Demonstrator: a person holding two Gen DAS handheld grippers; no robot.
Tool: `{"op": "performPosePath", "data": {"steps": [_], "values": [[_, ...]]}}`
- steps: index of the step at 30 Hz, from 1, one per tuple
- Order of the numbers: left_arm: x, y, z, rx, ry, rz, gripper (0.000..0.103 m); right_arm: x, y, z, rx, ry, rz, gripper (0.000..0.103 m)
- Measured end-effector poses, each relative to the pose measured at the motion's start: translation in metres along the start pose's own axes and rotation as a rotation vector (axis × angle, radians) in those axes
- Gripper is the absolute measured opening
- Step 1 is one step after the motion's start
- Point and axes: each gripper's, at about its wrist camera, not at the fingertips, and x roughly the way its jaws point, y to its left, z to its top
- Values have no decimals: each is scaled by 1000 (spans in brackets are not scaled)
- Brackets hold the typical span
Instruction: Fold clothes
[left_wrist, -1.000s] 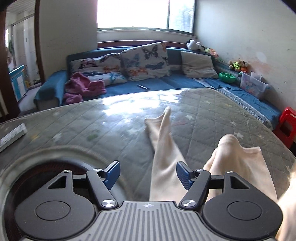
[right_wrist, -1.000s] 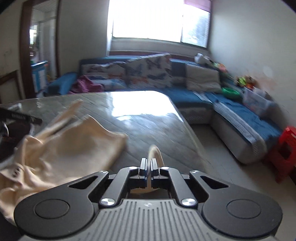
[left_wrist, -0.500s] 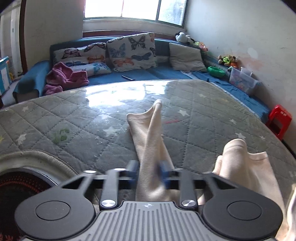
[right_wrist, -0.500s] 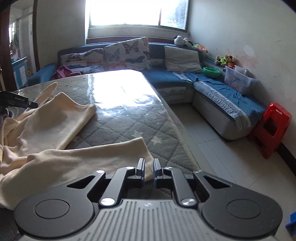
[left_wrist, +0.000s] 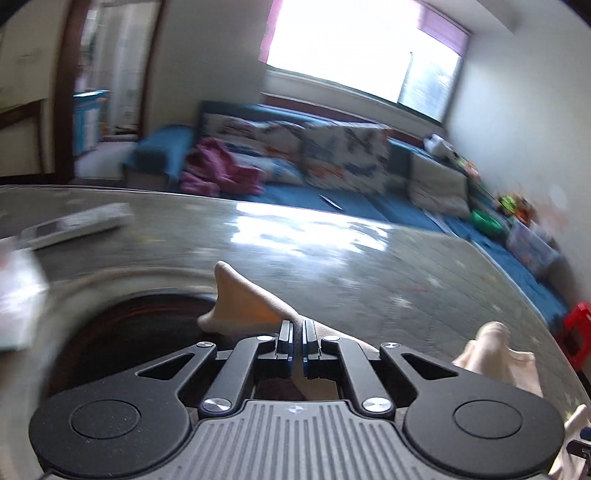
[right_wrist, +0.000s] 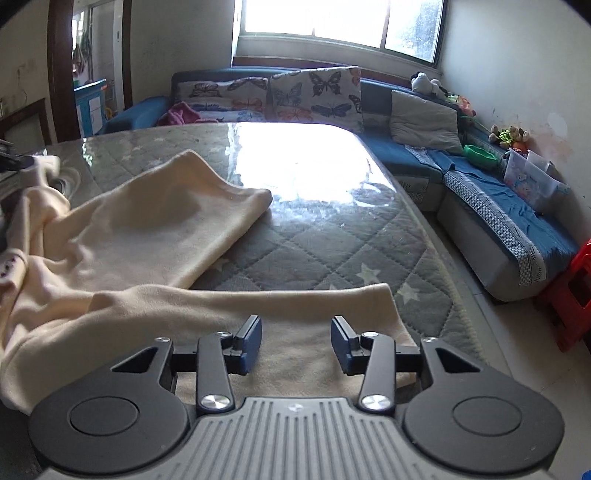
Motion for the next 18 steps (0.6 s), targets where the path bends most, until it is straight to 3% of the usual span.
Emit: {"op": "performPosePath", "data": {"steps": [5, 11, 15, 18], "values": [[-59, 48, -15, -104, -61, 100, 4, 0, -6, -5, 7, 2, -9, 56], [-129, 81, -41, -169, -107, 179, 4, -5, -14, -9, 3, 10, -25, 58], [-147, 99, -63, -160, -18, 236, 4, -8, -22, -13, 12, 25, -30, 61], [-147, 104, -70, -129, 50, 234, 8, -10, -26, -12, 17, 45, -27, 61]]}}
